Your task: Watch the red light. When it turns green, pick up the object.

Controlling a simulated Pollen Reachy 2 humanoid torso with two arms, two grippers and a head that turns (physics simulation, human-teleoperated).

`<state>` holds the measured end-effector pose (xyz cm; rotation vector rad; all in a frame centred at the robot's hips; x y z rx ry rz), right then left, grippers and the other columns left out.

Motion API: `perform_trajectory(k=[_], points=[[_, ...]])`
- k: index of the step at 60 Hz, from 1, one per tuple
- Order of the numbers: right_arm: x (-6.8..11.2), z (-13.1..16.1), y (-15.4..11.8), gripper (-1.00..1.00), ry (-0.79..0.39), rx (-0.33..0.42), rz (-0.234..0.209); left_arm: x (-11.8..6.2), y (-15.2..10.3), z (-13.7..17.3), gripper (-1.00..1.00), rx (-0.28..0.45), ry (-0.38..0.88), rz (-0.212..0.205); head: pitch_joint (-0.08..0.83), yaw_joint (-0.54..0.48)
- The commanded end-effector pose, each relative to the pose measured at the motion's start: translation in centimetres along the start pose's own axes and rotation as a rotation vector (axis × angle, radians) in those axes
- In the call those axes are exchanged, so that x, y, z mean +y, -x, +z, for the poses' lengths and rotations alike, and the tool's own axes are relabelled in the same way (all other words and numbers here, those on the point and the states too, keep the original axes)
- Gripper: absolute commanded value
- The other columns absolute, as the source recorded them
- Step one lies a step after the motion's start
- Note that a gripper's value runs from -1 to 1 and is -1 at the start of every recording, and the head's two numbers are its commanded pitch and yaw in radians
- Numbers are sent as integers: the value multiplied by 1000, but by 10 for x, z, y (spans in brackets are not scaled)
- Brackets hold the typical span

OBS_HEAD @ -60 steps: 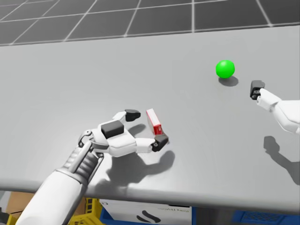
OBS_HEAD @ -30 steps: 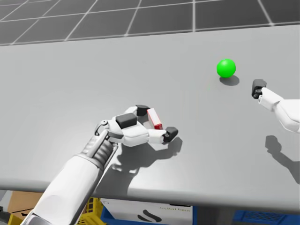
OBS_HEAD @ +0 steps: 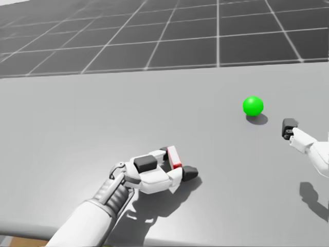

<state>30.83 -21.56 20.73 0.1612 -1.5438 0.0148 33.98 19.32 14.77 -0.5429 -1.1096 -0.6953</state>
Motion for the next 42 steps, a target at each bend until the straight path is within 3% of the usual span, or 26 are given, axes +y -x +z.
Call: perform_trajectory(k=[1, 17, 21, 30, 42], points=[[6, 0, 3, -1000, -2, 4, -25, 0, 5, 2, 1000, 17, -2, -3, 438, 231], [5, 2, 2, -1000, 3, 8, -31, -2, 2, 4, 1000, 8, -31, -20, 320, 226], [5, 2, 2, -1000, 1, 10, -31, -4, -12, 14, 1000, -15, -40, -28, 316, 226], [4, 1, 3, -1000, -2, 9, -18, -4, -51, 37, 1000, -17, -106, -94, 313, 223], [0, 3, 6, -1000, -47, 20, -12, -5, -105, 64, 1000, -108, -159, -151, 302, 219]])
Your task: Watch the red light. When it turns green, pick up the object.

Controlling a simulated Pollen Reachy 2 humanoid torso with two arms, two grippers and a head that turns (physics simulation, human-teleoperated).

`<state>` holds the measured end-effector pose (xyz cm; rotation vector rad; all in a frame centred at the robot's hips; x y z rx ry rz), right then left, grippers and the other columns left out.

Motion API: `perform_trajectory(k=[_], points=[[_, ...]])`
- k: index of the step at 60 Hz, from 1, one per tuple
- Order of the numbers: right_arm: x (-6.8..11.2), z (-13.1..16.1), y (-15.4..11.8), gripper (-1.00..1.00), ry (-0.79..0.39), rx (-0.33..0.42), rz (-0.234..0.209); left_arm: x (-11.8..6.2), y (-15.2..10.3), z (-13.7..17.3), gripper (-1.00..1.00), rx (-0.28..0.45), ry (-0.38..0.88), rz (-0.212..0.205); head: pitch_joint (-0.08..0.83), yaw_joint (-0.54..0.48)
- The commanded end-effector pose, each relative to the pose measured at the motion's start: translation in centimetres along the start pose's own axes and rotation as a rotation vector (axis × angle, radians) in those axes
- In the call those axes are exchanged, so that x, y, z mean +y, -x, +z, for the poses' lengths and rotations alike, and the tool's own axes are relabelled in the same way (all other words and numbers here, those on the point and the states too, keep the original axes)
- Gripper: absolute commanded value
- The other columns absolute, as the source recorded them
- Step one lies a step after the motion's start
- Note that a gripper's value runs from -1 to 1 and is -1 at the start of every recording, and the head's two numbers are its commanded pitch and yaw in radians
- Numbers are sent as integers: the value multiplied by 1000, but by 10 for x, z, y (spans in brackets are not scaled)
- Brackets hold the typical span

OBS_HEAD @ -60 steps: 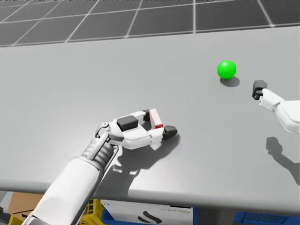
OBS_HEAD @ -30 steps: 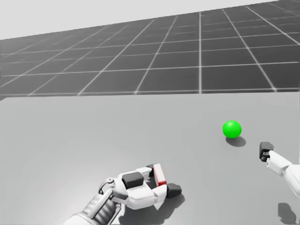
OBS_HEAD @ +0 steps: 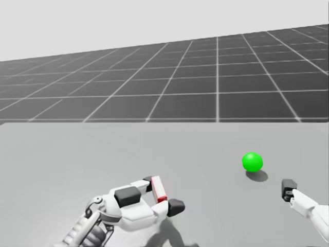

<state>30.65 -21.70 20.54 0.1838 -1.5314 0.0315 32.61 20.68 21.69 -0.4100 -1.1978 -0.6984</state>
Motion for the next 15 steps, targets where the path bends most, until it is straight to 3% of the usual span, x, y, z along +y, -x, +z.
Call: perform_trajectory(k=[1, 8, 13, 15], points=[[1, 1, 4, -1000, -21, 8, -6, 6, -51, 21, 1000, -87, -50, -61, 302, 220], [2, 0, 5, -1000, -24, 17, -2, -2, -87, 42, 1000, -156, -101, -118, 298, 215], [2, 0, 6, -1000, -27, 20, 0, -13, -114, 63, 1000, -207, -135, -184, 293, 207], [3, 0, 6, -1000, -27, 23, 1, -20, -132, 76, 1000, -265, -158, -210, 289, 205]])
